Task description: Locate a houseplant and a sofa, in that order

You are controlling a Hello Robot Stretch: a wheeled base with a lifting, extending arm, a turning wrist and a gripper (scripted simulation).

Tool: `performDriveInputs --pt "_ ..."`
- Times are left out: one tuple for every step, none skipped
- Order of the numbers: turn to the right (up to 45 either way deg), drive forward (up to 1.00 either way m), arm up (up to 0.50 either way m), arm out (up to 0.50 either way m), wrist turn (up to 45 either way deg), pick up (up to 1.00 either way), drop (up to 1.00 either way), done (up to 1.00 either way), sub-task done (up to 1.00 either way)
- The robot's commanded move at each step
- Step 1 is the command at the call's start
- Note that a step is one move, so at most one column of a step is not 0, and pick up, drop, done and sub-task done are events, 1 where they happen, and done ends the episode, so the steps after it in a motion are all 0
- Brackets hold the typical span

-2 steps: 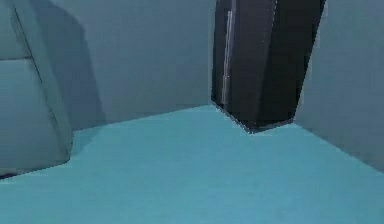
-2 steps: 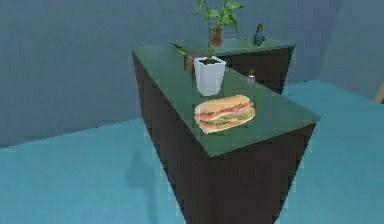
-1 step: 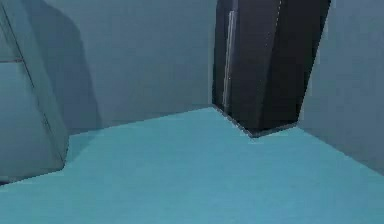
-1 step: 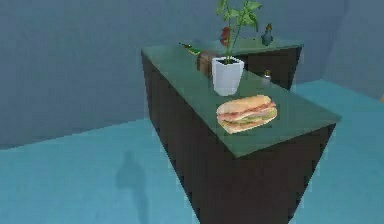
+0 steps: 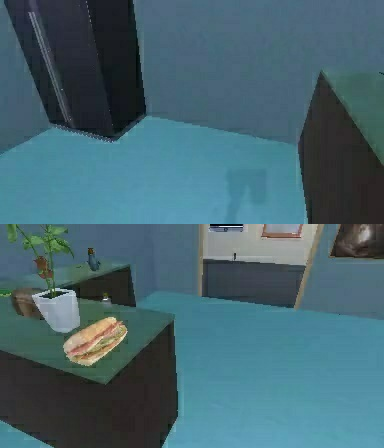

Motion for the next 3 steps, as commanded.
performDriveInputs --pt "45.0 0.00 0.00 0.00 0.0 0.00 0.00 0.00 0.00" --pt "9.0 0.00 0.00 0.00 0.0 0.00 0.00 0.00 0.00" --pt "0.0 0.00 0.00 0.00 0.0 0.00 0.00 0.00 1.00"
